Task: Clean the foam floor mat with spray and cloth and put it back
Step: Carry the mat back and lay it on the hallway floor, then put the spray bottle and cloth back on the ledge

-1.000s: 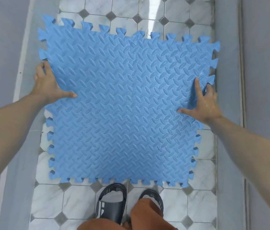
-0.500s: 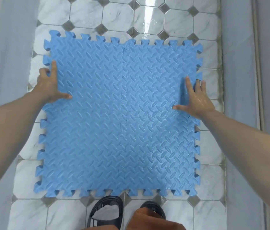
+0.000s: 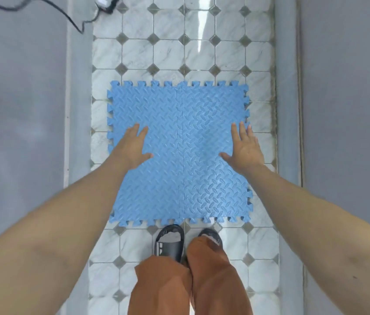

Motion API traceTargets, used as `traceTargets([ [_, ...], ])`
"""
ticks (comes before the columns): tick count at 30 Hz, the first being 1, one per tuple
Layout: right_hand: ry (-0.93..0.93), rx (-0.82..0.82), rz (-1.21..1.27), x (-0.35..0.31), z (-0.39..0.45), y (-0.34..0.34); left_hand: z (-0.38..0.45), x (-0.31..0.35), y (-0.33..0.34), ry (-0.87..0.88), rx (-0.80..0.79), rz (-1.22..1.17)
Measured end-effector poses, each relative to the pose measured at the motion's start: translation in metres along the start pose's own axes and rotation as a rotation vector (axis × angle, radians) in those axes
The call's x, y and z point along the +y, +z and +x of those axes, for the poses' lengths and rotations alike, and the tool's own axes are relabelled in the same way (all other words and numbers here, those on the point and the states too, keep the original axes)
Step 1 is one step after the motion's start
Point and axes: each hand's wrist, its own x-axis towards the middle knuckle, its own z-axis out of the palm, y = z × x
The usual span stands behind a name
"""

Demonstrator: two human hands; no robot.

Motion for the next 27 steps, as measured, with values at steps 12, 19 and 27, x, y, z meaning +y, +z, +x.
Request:
traceTargets([
  [12, 0.047, -0.054, 0.240, -0.053, -0.269, -0.255, -0.220, 0.152, -0.253, 0.248, 0.141, 0.125],
  [19, 0.299, 0.053, 0.464, -0.049, -0.412, -0.272, -0.294, 0.203, -0.306, 0.493, 0.172, 0.340],
  [27, 0.709, 0.161, 0.756, -0.041, -0.582, -0.215, -0.389, 0.324, -0.255, 0.946, 0.107, 0.632],
])
